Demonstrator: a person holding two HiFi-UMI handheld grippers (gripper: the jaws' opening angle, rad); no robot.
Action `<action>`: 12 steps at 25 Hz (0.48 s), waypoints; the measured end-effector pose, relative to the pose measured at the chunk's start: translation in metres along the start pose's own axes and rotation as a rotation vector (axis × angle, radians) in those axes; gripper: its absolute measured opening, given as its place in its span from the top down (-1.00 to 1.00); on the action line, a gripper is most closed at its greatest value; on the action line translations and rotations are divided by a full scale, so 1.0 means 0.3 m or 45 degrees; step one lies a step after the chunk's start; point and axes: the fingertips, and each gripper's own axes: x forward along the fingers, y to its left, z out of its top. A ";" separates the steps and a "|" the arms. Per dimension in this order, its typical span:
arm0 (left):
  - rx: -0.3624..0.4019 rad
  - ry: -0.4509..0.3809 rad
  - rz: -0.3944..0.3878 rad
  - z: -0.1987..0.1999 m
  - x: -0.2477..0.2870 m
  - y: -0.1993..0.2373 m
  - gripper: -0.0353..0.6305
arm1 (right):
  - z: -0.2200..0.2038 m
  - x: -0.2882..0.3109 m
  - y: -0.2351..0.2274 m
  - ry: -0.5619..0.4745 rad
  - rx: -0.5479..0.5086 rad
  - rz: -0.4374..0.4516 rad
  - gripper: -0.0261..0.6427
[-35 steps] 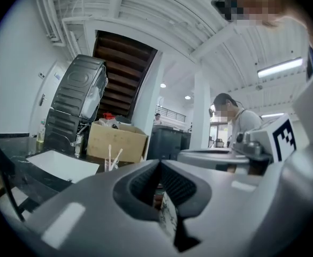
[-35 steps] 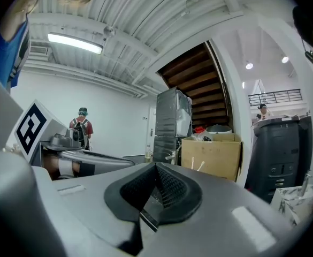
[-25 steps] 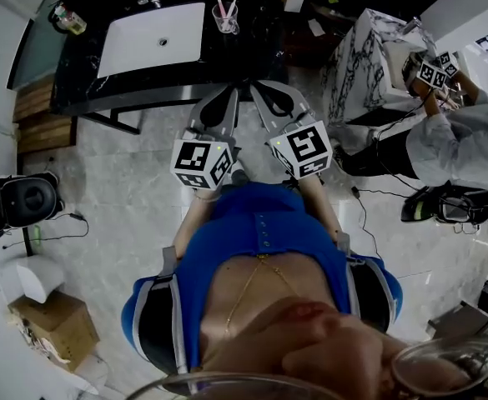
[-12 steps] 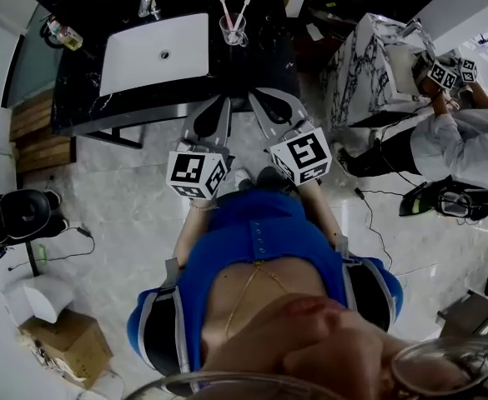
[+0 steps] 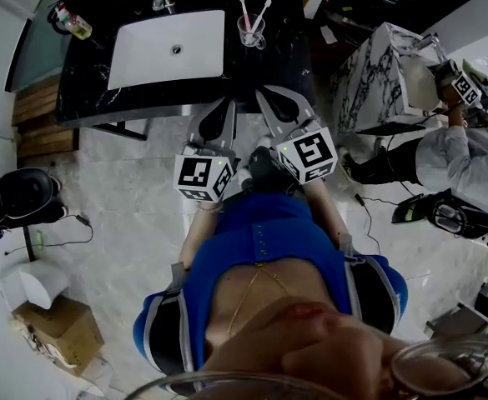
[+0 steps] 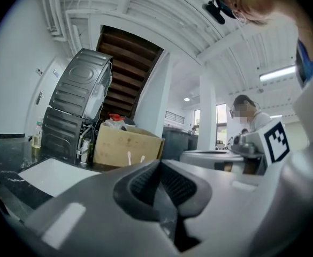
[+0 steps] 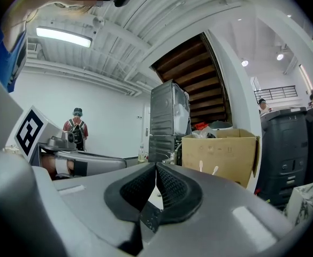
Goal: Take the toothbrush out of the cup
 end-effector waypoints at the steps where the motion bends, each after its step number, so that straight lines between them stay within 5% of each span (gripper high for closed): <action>1: -0.009 -0.003 0.006 0.000 0.012 0.010 0.89 | 0.002 0.015 -0.010 -0.003 0.000 0.007 0.92; 12: -0.032 0.043 0.041 -0.013 0.311 0.132 0.89 | -0.004 0.200 -0.245 -0.025 0.041 0.037 0.92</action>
